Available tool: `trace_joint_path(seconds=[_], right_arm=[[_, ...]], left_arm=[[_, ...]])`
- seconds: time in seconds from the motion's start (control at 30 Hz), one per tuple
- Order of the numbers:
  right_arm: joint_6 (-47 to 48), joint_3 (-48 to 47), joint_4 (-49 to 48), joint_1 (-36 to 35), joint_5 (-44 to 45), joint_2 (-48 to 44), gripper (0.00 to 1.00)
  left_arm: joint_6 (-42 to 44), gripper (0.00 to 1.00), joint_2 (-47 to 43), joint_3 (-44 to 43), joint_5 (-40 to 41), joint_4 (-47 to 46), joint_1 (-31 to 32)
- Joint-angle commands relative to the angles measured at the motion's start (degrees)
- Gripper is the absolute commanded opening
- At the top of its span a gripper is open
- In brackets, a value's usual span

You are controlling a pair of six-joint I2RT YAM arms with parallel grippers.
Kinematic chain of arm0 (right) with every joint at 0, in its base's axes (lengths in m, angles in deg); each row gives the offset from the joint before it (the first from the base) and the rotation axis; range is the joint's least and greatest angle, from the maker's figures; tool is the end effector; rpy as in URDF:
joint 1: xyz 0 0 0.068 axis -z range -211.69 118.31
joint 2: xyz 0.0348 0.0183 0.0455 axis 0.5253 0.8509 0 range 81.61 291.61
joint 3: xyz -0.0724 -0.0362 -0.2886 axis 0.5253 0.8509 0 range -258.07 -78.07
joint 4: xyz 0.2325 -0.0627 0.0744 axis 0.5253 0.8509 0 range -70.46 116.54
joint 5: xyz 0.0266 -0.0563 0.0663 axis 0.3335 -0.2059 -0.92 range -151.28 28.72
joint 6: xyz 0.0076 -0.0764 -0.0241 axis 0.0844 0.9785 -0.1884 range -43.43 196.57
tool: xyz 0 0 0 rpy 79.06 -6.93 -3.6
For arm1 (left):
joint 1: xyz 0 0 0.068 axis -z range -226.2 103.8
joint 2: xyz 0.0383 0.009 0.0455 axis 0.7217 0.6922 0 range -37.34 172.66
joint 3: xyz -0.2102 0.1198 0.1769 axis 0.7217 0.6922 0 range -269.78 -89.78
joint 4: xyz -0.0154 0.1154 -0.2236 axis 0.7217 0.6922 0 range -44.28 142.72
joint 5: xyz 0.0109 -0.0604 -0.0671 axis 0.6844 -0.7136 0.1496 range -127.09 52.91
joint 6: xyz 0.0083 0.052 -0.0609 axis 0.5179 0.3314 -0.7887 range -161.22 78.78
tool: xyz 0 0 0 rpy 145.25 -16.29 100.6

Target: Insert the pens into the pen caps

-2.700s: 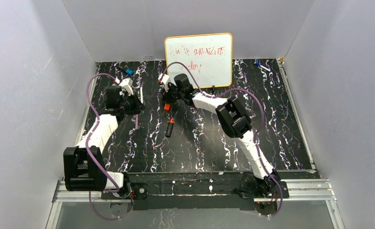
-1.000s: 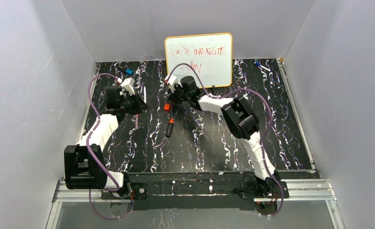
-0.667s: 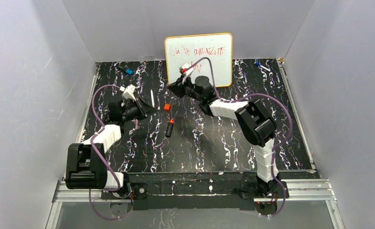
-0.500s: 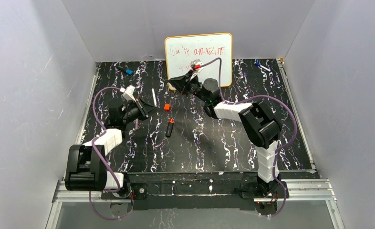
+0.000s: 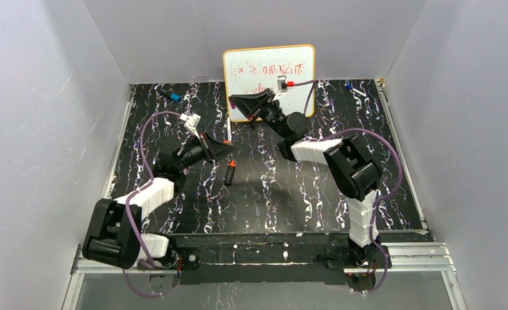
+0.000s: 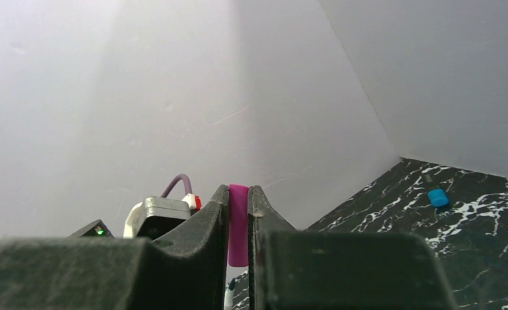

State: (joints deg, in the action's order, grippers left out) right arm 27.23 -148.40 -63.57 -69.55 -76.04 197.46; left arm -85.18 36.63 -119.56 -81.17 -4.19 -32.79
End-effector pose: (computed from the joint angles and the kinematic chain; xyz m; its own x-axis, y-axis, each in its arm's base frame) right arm 0.3575 0.3002 0.3367 -0.2574 0.7291 -0.6342 -0.8559 0.1327 0.4998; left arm 0.2545 -0.1104 0.2855 -0.5131 -0.3903 -0.7644 0.6719 0.3716 -0.6407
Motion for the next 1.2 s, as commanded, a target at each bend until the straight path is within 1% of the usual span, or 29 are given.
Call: trace_joint_path(seconds=[0.0, 0.13, 0.4, 1.17], right_arm=[[-3.6, 0.5, -6.6, 0.3, -0.9, -1.1, 0.01], [-4.9, 0.8, -7.8, 0.3, -1.0, -0.4, 0.01], [-7.5, -1.4, -8.5, 0.2, -1.9, 2.5, 0.01], [-7.3, -2.0, -9.9, 0.1, -2.9, 1.3, 0.01]], left_arm=[[0.9, 0.0, -2.9, 0.8, 0.0, -2.2, 0.1], [0.6, 0.0, -3.0, 0.7, -0.4, -2.7, 0.3], [-0.7, 0.0, -2.5, 0.3, -2.0, -4.5, 1.4], [-1.3, 0.0, -1.3, 0.6, -2.5, -5.4, 1.5]])
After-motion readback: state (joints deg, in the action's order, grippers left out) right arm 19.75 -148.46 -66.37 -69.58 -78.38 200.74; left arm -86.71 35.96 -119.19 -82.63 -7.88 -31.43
